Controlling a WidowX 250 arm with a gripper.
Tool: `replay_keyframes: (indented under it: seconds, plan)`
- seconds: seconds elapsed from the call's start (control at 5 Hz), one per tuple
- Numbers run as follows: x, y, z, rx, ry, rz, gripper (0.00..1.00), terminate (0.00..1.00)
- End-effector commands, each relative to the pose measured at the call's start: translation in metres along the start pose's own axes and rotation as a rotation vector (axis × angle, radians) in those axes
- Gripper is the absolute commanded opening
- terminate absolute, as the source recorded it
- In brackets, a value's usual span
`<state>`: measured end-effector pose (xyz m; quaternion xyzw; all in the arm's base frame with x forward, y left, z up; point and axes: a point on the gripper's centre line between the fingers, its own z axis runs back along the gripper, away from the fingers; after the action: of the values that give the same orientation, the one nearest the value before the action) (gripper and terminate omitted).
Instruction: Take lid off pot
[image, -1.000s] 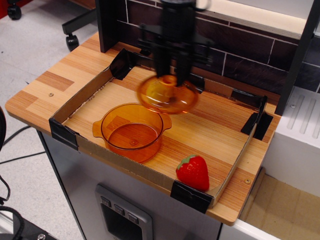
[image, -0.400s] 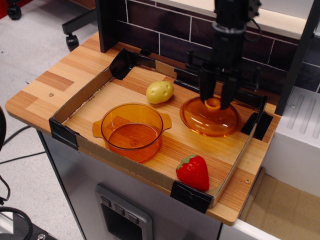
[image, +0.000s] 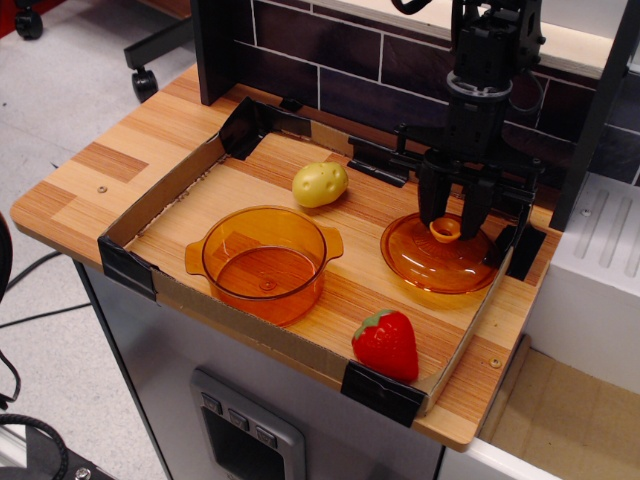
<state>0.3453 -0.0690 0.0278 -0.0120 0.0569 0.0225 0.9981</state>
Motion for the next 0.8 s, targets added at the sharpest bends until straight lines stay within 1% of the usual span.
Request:
replay_keyframes:
  seconds: [0.0, 0.2, 0.4, 0.6]
  plan:
    - [0.007, 0.018, 0.026, -0.022, -0.092, -0.005, 1.00, 0.00]
    - [0.002, 0.024, 0.047, -0.042, -0.106, -0.016, 1.00, 0.00]
    - [-0.004, 0.041, 0.074, -0.007, -0.086, -0.036, 1.00, 0.00]
    - [-0.006, 0.061, 0.086, -0.012, -0.085, 0.017, 1.00, 0.00]
